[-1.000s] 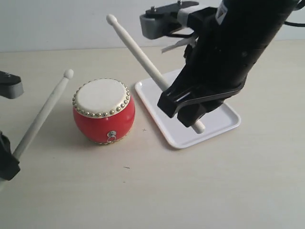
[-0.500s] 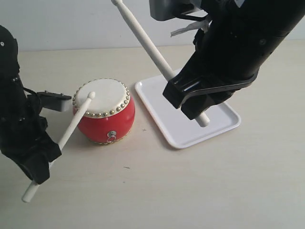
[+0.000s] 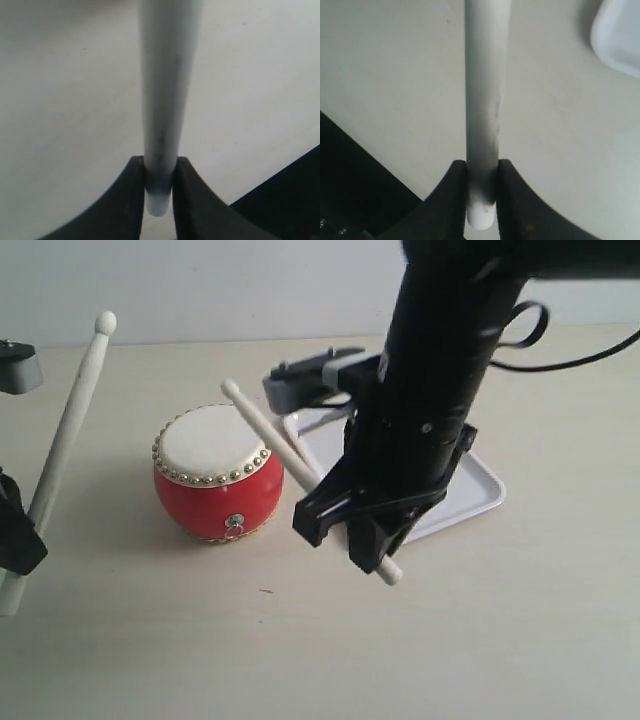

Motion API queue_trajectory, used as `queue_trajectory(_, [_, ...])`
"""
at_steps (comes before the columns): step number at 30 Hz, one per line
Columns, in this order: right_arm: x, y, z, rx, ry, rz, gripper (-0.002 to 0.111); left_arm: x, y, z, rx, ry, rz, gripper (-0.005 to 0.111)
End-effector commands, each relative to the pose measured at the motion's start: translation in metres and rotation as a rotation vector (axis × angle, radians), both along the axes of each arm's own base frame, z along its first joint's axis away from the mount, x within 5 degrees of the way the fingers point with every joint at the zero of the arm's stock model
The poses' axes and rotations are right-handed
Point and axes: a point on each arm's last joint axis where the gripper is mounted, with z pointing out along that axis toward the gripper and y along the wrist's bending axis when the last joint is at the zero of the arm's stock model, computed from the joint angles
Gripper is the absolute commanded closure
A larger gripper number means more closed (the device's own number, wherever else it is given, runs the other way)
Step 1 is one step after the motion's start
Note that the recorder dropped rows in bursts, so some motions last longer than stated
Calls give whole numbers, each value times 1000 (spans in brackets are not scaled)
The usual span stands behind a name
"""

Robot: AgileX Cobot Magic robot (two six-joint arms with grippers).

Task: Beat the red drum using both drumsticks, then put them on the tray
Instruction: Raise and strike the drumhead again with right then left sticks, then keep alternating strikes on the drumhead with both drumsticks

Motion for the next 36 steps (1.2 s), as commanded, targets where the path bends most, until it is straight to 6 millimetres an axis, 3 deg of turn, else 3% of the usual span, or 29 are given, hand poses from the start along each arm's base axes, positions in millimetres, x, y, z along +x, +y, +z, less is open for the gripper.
queue_trajectory(1, [9,7,-36,-79,64,24,108,-10,4,0,-8,-31,18,107])
queue_trajectory(5, [10,4,-32,-91,36,36,108,-10,4,-1,-9,-28,18,107])
queue_trajectory(12, [-1,-9,24,3,-114,39,108,-6,-3,-5,-39,-26,23,107])
queue_trajectory(17, [-5,-12,34,25,-139,38,108,1,-13,-20,5,14,-31,107])
queue_trajectory(20, [0,-7,17,-6,-94,38,108,0,-11,-16,14,-9,-37,107])
queue_trajectory(27, [17,7,-65,-168,88,72,108,-4,-9,-7,3,-44,-6,107])
queue_trajectory(28, [18,6,-65,-184,73,72,108,-4,-9,-7,4,-40,-7,107])
queue_trajectory(30, [16,0,-32,-141,-18,66,108,-1,-10,-10,5,-41,-5,107])
queue_trajectory(31, [9,-6,3,-75,-99,60,108,3,-12,-13,5,-38,0,107])
queue_trajectory(32, [5,-9,16,-49,-134,58,108,6,-13,-15,6,-30,-1,107])
queue_trajectory(33, [-4,-18,47,10,-212,53,108,13,-16,-23,21,15,-7,107])
queue_trajectory(36, [-21,-33,84,90,-308,43,108,33,-24,-55,69,154,-30,107])
